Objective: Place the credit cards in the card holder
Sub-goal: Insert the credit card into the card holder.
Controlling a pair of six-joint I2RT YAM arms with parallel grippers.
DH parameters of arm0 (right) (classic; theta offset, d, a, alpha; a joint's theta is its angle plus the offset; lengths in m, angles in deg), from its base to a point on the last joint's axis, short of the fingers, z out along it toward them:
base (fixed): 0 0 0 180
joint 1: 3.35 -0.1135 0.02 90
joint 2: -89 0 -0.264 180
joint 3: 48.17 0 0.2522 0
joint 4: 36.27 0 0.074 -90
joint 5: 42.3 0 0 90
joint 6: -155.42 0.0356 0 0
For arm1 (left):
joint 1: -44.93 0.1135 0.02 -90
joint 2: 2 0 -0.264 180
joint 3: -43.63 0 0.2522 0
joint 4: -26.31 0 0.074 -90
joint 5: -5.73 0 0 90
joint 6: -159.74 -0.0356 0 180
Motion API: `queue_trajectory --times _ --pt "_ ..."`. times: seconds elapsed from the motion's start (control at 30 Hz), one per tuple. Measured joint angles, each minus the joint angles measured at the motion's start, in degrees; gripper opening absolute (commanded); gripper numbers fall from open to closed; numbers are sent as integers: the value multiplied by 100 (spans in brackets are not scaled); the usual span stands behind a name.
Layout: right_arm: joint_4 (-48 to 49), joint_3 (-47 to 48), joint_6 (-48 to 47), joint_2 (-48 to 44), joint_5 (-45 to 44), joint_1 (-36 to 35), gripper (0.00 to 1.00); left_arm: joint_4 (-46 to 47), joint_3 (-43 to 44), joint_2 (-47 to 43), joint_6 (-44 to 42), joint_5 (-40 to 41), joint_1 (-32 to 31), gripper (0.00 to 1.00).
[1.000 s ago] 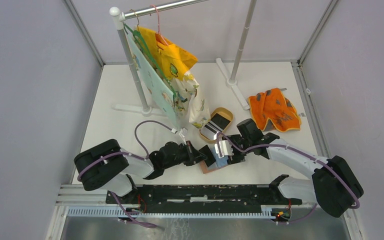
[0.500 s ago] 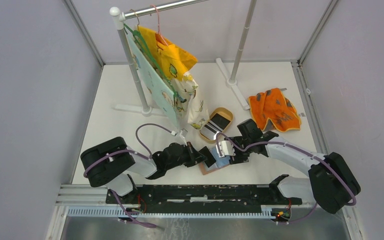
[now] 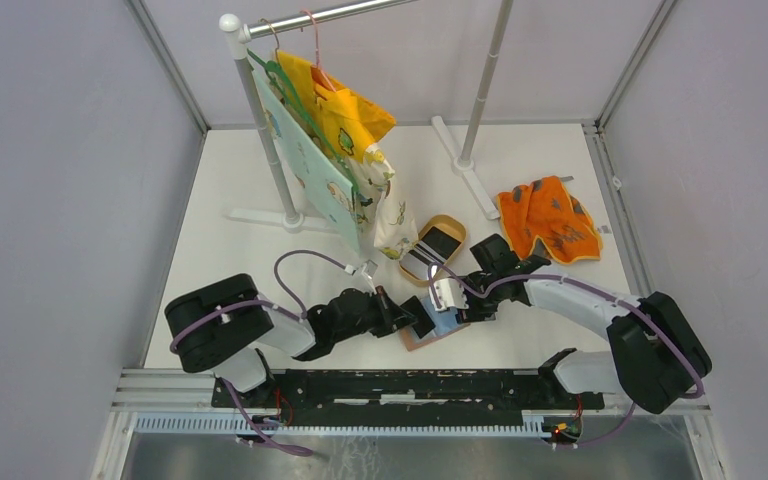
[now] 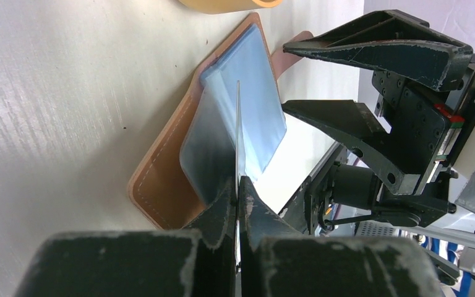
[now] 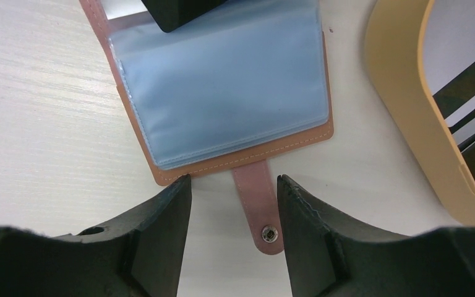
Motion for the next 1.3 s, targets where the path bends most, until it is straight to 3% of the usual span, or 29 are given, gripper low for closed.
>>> queue_trajectory --times 0.5,1.3 --pt "-74 63 50 109 59 -44 52 863 -129 645 595 -55 -22 2" --pt "20 92 195 168 -9 -240 49 946 -140 811 988 -258 -52 2"
